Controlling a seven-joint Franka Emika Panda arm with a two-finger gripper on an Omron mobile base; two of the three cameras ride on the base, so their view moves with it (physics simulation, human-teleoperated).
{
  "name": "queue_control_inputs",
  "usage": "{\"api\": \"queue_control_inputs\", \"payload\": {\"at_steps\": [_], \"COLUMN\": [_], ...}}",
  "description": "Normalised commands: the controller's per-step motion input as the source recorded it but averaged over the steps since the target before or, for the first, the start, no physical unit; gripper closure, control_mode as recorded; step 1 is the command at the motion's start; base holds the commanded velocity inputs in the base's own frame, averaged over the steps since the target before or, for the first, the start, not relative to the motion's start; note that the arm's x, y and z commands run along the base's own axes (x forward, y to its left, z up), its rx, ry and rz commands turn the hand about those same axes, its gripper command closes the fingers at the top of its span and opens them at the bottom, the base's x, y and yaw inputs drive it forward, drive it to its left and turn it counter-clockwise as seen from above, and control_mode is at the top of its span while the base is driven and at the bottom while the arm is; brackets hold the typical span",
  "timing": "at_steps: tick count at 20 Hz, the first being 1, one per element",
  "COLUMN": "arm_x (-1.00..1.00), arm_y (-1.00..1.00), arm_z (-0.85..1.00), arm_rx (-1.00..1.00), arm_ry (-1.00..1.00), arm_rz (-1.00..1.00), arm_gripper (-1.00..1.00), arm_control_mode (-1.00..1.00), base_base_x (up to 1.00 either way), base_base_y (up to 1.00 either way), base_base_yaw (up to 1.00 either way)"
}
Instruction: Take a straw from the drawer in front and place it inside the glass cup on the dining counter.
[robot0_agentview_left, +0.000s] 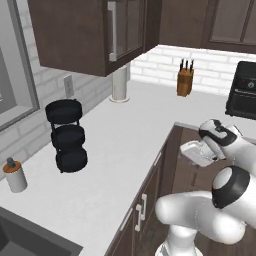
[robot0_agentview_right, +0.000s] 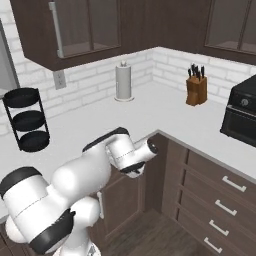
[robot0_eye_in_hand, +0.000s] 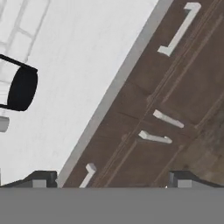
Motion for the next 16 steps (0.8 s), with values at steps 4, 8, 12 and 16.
{"api": "queue_control_inputs", "payload": {"at_steps": [4, 8, 12, 16], "arm_x": [0.06, 0.13, 0.27, 0.31], "arm_y": [-0.07, -0.01, 0.0, 0.01], "arm_z": [-0.52, -0.4, -0.18, 0.0], "arm_rx": [0.27, 0.24, 0.2, 0.1], "arm_ry": [-0.03, -0.05, -0.02, 0.0], "arm_rz": [0.0, 0.0, 0.0, 0.0], "arm_gripper": [-1.0, -1.0, -1.0, -1.0], "arm_control_mode": [-1.0, -1.0, -1.0, -1.0], "base_base_x": [0.0, 0.0, 0.0, 0.0], "base_base_y": [0.0, 0.0, 0.0, 0.0], "base_base_yaw": [0.0, 0.0, 0.0, 0.0]}}
